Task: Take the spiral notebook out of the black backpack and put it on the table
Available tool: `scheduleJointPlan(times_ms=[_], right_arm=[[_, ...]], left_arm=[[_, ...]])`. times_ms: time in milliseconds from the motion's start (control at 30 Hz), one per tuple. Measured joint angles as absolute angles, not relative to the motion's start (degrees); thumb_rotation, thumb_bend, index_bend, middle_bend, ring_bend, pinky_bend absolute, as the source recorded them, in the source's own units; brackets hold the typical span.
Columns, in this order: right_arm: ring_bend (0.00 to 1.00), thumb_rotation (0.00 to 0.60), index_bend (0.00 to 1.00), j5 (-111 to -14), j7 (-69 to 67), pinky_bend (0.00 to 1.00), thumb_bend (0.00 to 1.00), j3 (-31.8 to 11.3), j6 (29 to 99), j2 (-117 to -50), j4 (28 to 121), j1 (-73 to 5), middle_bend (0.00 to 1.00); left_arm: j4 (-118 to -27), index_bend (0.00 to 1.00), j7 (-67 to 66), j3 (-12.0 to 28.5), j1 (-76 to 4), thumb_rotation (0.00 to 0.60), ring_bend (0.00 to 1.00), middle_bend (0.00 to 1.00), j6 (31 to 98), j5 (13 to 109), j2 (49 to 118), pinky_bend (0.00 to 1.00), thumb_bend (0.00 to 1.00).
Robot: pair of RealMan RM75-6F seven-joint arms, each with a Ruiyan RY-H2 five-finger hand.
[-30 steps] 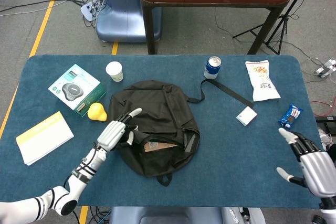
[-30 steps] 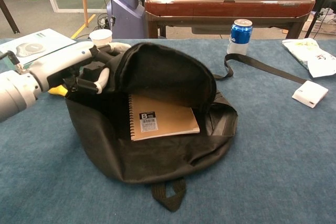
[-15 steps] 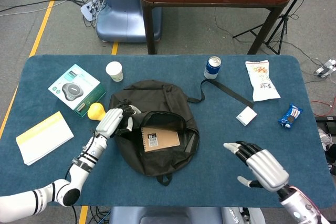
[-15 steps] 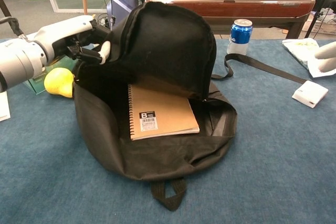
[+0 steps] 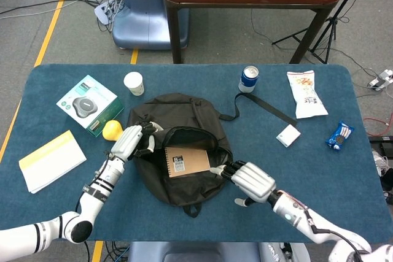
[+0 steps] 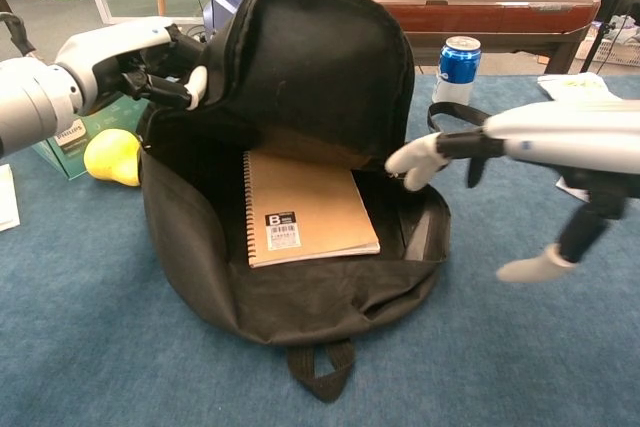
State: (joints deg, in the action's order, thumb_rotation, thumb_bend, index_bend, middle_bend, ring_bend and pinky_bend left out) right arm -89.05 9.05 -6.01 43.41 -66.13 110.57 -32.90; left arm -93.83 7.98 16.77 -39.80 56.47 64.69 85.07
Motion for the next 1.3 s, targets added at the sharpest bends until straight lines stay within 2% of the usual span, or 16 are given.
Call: scheduleJointPlan(times_ms=[233,600,1000,1300], right_arm=[[0.13,0.6,0.13,-81.4,14.2,0.28,0.2,-8.5,39.8,-74.1,104.8,-38.5,0.2],[0.13,0.6,0.14,-75.8,19.7,0.28,0.2,-8.8,39.5,-87.1,93.3,-44.1,0.2],[0.13,0.6,0.15,-74.5,20.3,0.28,0.2,-8.7,42.0,-94.5,83.4,-47.1,0.2],[0.13,0.6,0.15,-73.6,20.1,0.28,0.2,-8.2,43.3,-97.6,78.5,-48.1,0.2]], left_arm=[[-94.4,0.64,6.9,16.6,-40.0,0.6,0.27,0.38,56.2,63.4,85.2,0.1,0.69],[-95.1,0.64,6.6,16.5,-39.8,0.6,0.27,0.38,56.4,62.2,84.8,0.1,0.69],[-96.7,0.64,7.1,16.8,-39.1,0.6,0.27,0.38,56.6,60.9,83.7,0.1,0.69],[-96.8,0.63,7.3,16.5,-38.9,0.6,0.27,0.38,56.5,60.8,83.7,0.1,0.69]])
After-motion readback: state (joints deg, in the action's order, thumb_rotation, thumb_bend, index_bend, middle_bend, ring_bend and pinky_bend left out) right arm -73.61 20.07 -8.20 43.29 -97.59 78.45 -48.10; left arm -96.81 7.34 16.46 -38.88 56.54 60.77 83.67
